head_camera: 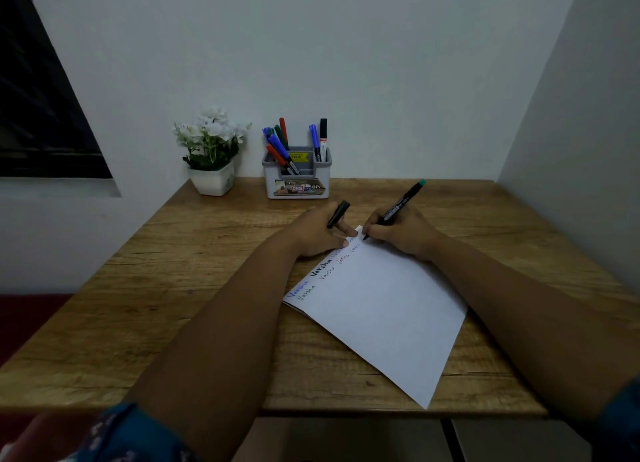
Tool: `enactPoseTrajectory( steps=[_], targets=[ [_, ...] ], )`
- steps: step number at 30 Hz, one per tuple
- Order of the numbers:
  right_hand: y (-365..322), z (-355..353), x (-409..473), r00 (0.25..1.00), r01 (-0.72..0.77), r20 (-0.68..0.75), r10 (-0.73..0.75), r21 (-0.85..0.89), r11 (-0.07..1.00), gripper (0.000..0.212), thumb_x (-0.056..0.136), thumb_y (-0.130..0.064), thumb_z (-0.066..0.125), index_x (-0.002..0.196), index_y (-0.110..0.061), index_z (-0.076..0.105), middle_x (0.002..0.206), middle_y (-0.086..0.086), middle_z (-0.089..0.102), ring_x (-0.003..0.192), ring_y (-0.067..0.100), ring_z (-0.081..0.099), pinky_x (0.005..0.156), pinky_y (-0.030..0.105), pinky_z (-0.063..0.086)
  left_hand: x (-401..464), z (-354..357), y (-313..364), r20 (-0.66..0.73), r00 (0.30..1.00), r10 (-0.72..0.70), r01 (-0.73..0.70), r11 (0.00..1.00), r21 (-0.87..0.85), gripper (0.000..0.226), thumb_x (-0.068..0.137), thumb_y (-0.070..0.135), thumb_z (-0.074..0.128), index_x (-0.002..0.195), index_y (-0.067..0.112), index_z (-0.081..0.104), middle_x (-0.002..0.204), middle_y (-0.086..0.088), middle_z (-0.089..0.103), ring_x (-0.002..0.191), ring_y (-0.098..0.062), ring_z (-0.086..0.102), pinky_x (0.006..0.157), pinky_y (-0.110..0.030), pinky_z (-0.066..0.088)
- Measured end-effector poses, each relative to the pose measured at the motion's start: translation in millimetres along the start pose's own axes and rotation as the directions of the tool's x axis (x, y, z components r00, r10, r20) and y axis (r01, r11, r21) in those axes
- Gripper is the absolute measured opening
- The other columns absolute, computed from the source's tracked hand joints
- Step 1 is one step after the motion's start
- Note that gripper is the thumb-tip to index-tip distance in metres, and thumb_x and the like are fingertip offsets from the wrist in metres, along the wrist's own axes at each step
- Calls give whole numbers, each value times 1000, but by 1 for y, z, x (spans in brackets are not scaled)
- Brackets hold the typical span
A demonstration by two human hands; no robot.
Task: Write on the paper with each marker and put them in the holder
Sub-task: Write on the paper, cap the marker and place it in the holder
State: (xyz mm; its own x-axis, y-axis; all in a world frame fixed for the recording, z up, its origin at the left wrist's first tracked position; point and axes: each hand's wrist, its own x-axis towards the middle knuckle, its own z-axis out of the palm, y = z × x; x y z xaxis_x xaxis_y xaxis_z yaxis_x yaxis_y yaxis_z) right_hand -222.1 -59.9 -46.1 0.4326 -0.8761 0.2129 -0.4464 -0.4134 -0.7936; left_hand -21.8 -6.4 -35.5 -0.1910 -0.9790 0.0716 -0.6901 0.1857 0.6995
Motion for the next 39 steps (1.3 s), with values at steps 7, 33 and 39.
enactPoseTrajectory(
  steps=[7, 33, 39],
  targets=[
    [4, -1, 1, 999, -6, -39, 6, -2, 1000, 10, 79, -12, 70, 74, -19, 75, 80, -6, 74, 82, 10, 68, 81, 32, 55, 0, 0, 0, 2, 1000, -6, 6, 1000, -3, 53, 82, 13, 73, 128, 17, 47, 109, 13, 71, 112, -9, 57, 95, -29, 42],
    [4, -1, 1, 996, -16, -91, 13, -29, 999, 7, 80, -15, 69, 78, -18, 75, 78, -6, 72, 75, 5, 62, 69, 20, 45, -1, 0, 4, 37, 999, -2, 1, 1000, 29, 54, 86, 14, 69, 133, 19, 42, 119, 13, 66, 114, -6, 50, 90, -22, 35],
    [4, -1, 1, 995, -19, -97, 13, -63, 998, 5, 79, -15, 69, 77, -14, 73, 82, 0, 73, 81, 12, 65, 75, 27, 50, -2, -1, 4, 49, 999, -10, 9, 1000, 18, 55, 88, 13, 67, 135, 19, 40, 122, 13, 65, 110, -1, 46, 89, -20, 33]
  ],
)
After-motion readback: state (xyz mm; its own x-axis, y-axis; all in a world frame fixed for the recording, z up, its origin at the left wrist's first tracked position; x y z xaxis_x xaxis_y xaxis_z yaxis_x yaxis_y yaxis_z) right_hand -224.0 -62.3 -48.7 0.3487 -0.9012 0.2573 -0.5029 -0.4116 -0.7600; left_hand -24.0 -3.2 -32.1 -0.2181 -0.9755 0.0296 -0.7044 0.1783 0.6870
